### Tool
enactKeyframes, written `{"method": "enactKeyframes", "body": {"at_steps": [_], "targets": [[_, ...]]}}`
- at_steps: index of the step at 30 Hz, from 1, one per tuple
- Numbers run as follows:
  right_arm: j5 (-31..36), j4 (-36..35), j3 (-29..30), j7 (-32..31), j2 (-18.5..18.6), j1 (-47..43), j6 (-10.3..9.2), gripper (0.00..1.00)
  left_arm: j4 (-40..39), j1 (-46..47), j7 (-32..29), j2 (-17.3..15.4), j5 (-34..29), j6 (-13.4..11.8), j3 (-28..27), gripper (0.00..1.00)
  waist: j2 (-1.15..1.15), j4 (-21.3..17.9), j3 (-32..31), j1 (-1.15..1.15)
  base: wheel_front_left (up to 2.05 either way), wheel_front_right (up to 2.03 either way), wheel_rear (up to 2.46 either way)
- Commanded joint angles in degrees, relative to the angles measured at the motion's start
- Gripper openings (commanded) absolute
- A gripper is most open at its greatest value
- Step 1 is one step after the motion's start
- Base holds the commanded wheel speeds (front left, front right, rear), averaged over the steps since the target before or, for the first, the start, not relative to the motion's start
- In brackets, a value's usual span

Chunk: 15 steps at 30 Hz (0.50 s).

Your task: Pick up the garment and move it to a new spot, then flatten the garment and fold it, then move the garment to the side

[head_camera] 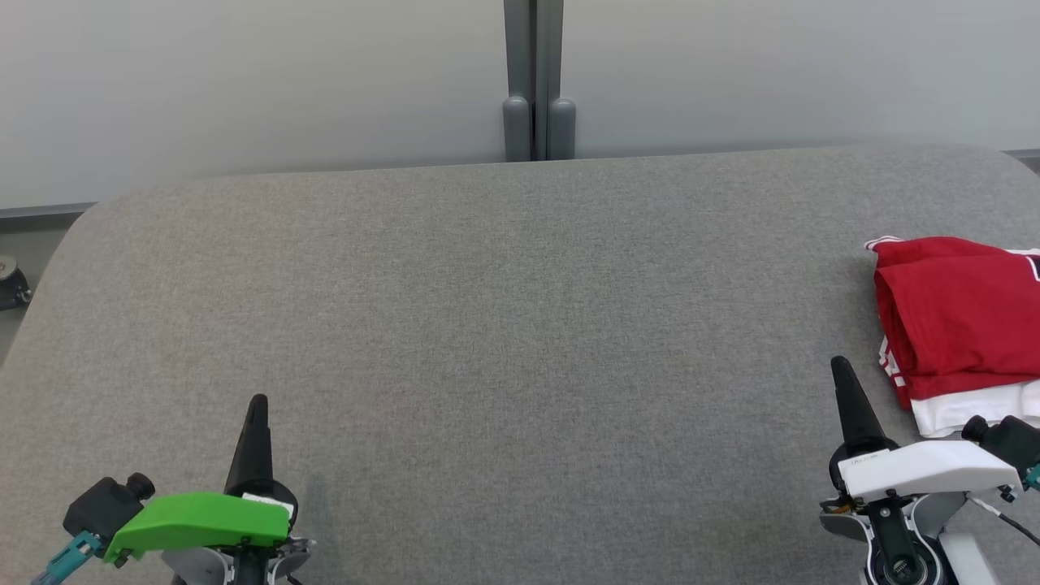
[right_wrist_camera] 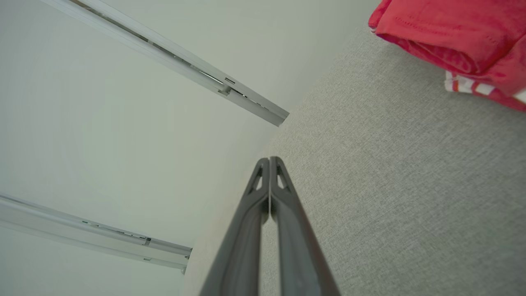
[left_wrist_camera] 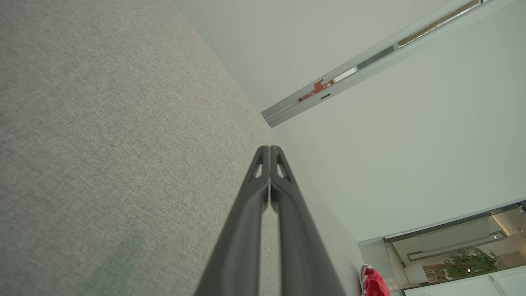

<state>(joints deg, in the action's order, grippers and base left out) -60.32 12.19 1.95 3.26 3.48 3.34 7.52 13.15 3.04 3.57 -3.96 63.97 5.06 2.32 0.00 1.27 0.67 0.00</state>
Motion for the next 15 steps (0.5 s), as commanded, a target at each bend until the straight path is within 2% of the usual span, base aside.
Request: {"method": "enactKeyframes", "body": {"at_steps": [1, 15], "targets": [[-1.7, -0.3, 0.3, -0.5, 0.3, 1.4, -0.02, 0.00, -0.5, 1.7, -0.4, -0.4, 1.4, 0.4, -0.5, 0.00, 0.00, 0.0, 0.0, 0.00, 0.00, 0.00, 0.00], [-10.3, 0.2, 1.1, -2.8, 0.4, 1.9, -0.03, 0.00, -0.1, 2.2, -2.6, -0.4, 9.3, 1.0, -2.3, 0.00, 0.00, -0.3, -0.1, 0.00, 0.00, 0.00, 0.00]]}}
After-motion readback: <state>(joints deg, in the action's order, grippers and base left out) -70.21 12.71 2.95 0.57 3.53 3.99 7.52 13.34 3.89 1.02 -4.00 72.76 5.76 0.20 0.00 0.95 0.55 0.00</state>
